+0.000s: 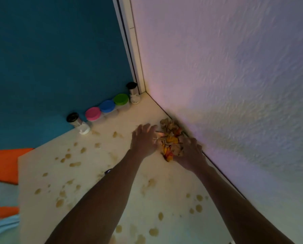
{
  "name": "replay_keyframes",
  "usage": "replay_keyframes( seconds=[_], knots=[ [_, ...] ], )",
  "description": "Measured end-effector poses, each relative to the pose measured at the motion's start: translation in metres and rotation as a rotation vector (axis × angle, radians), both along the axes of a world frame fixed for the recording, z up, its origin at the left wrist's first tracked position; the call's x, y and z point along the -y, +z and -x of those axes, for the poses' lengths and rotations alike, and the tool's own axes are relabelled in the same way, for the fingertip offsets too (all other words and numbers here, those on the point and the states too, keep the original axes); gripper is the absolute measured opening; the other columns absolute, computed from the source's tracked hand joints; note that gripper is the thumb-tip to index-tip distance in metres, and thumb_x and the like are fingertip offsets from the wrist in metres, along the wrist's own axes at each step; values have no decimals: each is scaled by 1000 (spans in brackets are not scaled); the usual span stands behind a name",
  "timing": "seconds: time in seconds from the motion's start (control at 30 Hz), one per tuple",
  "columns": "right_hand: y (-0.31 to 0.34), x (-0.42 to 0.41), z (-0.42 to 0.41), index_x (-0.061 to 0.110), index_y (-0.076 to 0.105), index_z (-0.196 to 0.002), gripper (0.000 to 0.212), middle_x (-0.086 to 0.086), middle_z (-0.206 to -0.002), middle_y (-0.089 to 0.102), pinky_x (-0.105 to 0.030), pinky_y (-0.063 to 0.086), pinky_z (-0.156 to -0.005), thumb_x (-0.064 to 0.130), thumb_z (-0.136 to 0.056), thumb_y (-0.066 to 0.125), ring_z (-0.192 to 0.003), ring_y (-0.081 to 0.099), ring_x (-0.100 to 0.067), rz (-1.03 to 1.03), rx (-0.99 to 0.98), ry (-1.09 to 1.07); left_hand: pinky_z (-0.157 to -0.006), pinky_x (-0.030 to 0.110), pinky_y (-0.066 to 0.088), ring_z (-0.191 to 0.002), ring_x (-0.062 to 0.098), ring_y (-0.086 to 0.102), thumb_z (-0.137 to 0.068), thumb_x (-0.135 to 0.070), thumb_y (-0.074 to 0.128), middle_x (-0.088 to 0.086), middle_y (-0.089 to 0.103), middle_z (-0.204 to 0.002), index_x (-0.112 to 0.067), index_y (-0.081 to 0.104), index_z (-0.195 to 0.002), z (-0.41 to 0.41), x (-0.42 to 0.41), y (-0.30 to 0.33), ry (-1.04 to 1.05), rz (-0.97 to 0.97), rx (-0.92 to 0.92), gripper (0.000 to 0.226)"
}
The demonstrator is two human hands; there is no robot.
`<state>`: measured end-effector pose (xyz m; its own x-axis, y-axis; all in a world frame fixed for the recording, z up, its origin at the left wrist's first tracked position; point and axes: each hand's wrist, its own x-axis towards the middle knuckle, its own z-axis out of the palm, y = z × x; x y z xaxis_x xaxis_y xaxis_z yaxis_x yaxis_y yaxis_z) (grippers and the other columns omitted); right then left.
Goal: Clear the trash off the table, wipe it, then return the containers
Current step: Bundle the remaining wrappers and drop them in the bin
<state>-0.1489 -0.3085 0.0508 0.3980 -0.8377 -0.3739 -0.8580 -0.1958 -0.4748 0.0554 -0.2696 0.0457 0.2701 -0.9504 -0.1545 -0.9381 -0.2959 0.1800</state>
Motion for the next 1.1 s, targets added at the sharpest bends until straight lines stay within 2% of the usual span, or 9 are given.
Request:
replay_keyframes(
  seconds=[0.1,0.27,0.37,0.5,0.6,0.73,0.9,1.0,1.1],
  knots=[
    [-20,30,-10,35,9,-155,105,-10,-161,12,-61,31,-111,63,-72,67,-143,20,-43,-48,-36,64,-120,56,20,-152,35,14,-87,-48,54,-3,24,-163,-36,29,-153,0,24,-5,20,-142,-53,72],
    [-46,53,-23,38,-2,-155,108,-6,-164,5,-61,29,-112,74,-74,58,-145,20,-42,-74,-78,112,-123,45,19,-150,28,23,-102,-31,43,-4,42,-157,-30,50,-145,-10,62,-13,56,-168,-83,43],
    [-58,62,-31,36,5,-156,97,-9,-163,15,-55,34,-111,73,-80,52,-141,32,-41,-3,-39,118,-125,44,10,-153,22,19,-99,-32,52,-9,33,-161,-34,49,-146,-28,75,-25,-25,-340,-61,47],
    [-68,68,-41,39,-2,-156,93,-8,-164,9,-53,40,-106,74,-84,47,-136,37,-44,-28,-67,164,-117,52,31,-153,34,15,-95,-25,54,-1,13,-168,-45,23,-155,-43,73,-34,7,-463,-80,70],
    [-72,72,-49,38,7,-155,85,-9,-163,11,-49,43,-103,73,-87,44,-133,39,-42,15,-95,219,-108,51,44,-153,32,18,-94,-16,59,-7,0,-169,-48,12,-156,-50,73,-40,35,-492,-57,85],
    [-76,78,-59,31,20,-152,82,-11,-160,14,-49,43,-99,68,-85,49,-133,34,-39,28,-119,186,-97,43,48,-135,32,40,-84,-28,76,2,26,-161,-41,16,-157,-55,83,-51,16,-519,58,96],
    [-85,79,-67,24,35,-142,87,-12,-147,27,-50,44,-94,68,-69,57,-125,37,-37,3,-14,81,-97,42,40,-127,33,39,-59,-58,88,8,40,-140,-25,38,-146,-67,92,-57,-88,-509,260,105],
    [-91,80,-68,21,44,-134,86,-10,-136,38,-48,50,-89,69,-63,50,-116,45,-34,19,117,47,-101,42,39,-128,32,41,-52,-61,89,7,42,-142,-20,37,-143,-72,89,-60,-117,-526,220,113],
    [-96,79,-63,17,49,-127,70,-7,-128,43,-40,56,-79,56,-71,63,-108,51,-24,22,283,35,-89,37,46,-111,26,57,-54,-55,92,4,60,-126,-23,41,-135,-75,86,-54,-102,-553,70,101]
  ],
)
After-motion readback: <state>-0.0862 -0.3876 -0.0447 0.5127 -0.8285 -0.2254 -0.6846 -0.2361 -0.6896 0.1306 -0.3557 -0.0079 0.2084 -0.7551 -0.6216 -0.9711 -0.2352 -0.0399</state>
